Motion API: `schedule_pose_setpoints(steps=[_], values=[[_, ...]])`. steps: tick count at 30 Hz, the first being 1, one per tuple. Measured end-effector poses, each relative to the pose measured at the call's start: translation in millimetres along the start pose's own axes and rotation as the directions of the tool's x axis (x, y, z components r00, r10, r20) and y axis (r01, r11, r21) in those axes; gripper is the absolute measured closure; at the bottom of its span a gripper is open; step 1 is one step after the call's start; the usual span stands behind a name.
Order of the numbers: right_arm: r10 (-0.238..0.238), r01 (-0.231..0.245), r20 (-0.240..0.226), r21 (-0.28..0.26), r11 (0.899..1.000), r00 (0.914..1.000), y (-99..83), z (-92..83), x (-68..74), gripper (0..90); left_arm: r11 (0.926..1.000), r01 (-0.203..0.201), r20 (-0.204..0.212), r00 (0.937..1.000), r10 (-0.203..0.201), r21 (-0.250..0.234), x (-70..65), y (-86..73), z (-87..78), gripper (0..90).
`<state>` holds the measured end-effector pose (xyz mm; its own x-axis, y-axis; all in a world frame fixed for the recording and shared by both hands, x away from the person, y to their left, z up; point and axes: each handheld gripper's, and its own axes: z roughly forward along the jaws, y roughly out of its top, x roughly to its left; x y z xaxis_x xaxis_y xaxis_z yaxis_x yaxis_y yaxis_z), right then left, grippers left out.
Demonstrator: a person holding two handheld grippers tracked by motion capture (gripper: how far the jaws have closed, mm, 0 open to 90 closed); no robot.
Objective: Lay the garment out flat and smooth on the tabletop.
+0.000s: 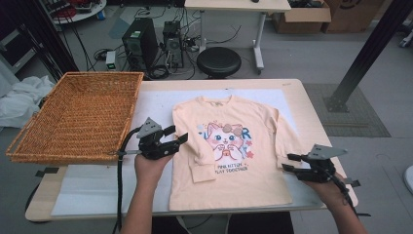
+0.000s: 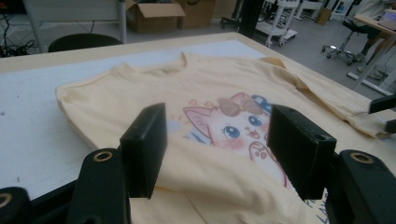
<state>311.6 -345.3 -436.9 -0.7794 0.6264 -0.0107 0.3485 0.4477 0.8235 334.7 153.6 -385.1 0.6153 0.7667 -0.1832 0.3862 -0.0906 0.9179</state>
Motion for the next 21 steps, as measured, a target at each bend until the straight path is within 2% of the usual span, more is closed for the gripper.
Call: schedule_pose_setpoints(steps=[1, 2, 3, 4, 5, 6, 7, 8, 9, 10, 11, 12, 13, 14, 16, 17, 19, 20, 21], values=[[0.0, 0.0, 0.006, 0.02, 1.0, 1.0, 1.0, 6.1, 0.3, 54.6, 1.0, -0.004, 0.0, 1.0, 0.004, 0.002, -1.0, -0.1, -0.4, 38.6], [0.005, -0.005, 0.004, 0.066, 0.998, 1.0, 0.8, 16.1, -0.1, 61.9, 1.0, -0.007, -0.003, 1.0, 0.007, 0.005, -1.3, -0.2, -0.8, 38.7], [0.0, 0.0, -0.001, 0.086, 0.996, 1.0, -0.4, 21.0, -0.4, 66.7, 0.9999, -0.01, -0.005, 0.9999, 0.01, 0.009, -1.6, -0.3, -1.5, 38.6], [0.006, -0.005, -0.016, 0.055, 0.998, 0.9999, -1.8, 22.6, -1.3, 81.8, 0.9999, -0.009, -0.007, 0.9999, 0.009, 0.009, -1.7, -0.4, -2.1, 38.7], [-0.006, 0.006, -0.002, 0.046, 0.999, 1.0, -0.6, 20.5, -1.4, 86.8, 0.9999, -0.011, -0.009, 0.9999, 0.011, 0.01, -1.4, -0.3, -2.7, 38.7], [-0.01, 0.01, 0.005, 0.032, 0.999, 0.9999, 0.6, 17.8, -1.5, 87.4, 0.9999, -0.008, -0.011, 0.9999, 0.009, 0.01, -0.8, 0.0, -3.6, 38.7], [-0.01, 0.01, 0.001, -0.009, 1.0, 0.9999, 2.8, 12.3, -1.2, 87.7, 0.9999, -0.008, -0.013, 0.9999, 0.008, 0.008, 0.2, 0.4, -4.5, 38.7], [-0.032, 0.032, -0.001, -0.061, 0.998, 0.9995, 5.8, 4.7, 1.1, 87.9, 1.0, -0.005, -0.018, 0.9998, 0.005, 0.005, 1.5, 0.9, -5.8, 38.7], [-0.078, 0.077, -0.01, -0.109, 0.991, 0.9969, 10.6, -5.0, 5.3, 87.8, 1.0, -0.003, -0.02, 0.9998, 0.004, 0.003, 2.2, 1.1, -6.3, 38.7], [-0.112, 0.108, -0.026, -0.131, 0.985, 0.9933, 13.3, -10.5, 8.4, 87.9, 1.0, 0.0, -0.021, 0.9998, 0.0, 0.003, 2.9, 1.3, -6.9, 38.7], [-0.159, 0.149, -0.052, -0.153, 0.977, 0.986, 16.0, -16.6, 13.6, 87.9, 1.0, 0.0, -0.021, 0.9998, -0.001, -0.001, 3.1, 1.4, -7.4, 38.7], [-0.192, 0.179, -0.09, -0.14, 0.974, 0.9772, 17.0, -20.4, 19.2, 87.7, 1.0, -0.001, -0.022, 0.9997, 0.001, -0.001, 2.9, 1.4, -7.7, 38.7], [-0.201, 0.189, -0.114, -0.109, 0.976, 0.9729, 16.1, -20.0, 21.6, 87.1, 1.0, -0.003, -0.02, 0.9998, 0.003, 0.0, 2.7, 1.2, -7.8, 38.7], [-0.203, 0.199, -0.147, -0.041, 0.979, 0.968, 11.8, -16.4, 24.4, 82.5, 1.0, -0.003, -0.02, 0.9998, 0.003, 0.001, 2.5, 1.0, -7.6, 38.7], [-0.187, 0.193, -0.14, 0.027, 0.981, 0.9723, 3.8, -12.2, 23.3, 75.1, 1.0, -0.002, -0.015, 0.9999, 0.002, 0.001, 2.0, 0.7, -6.9, 38.7], [-0.171, 0.175, -0.125, 0.028, 0.984, 0.9773, 0.1, -12.9, 20.2, 73.0, 1.0, 0.0, -0.014, 0.9999, 0.0, -0.001, 1.6, 0.6, -6.4, 38.7], [-0.108, 0.107, -0.086, -0.02, 0.994, 0.9904, -3.0, -19.2, 11.1, 68.7, 1.0, 0.0, -0.011, 0.9999, 0.0, -0.002, 0.6, 0.7, -6.1, 38.6], [-0.082, 0.079, -0.067, -0.047, 0.996, 0.9944, -3.4, -23.1, 7.1, 68.7, 1.0, -0.002, -0.01, 1.0, 0.002, 0.0, 0.1, 0.6, -6.1, 38.6], [-0.061, 0.059, -0.027, -0.059, 0.997, 0.9978, -3.7, -27.2, 2.3, 68.3, 1.0, -0.003, -0.009, 1.0, 0.003, 0.001, 0.0, 0.6, -6.1, 38.6]])
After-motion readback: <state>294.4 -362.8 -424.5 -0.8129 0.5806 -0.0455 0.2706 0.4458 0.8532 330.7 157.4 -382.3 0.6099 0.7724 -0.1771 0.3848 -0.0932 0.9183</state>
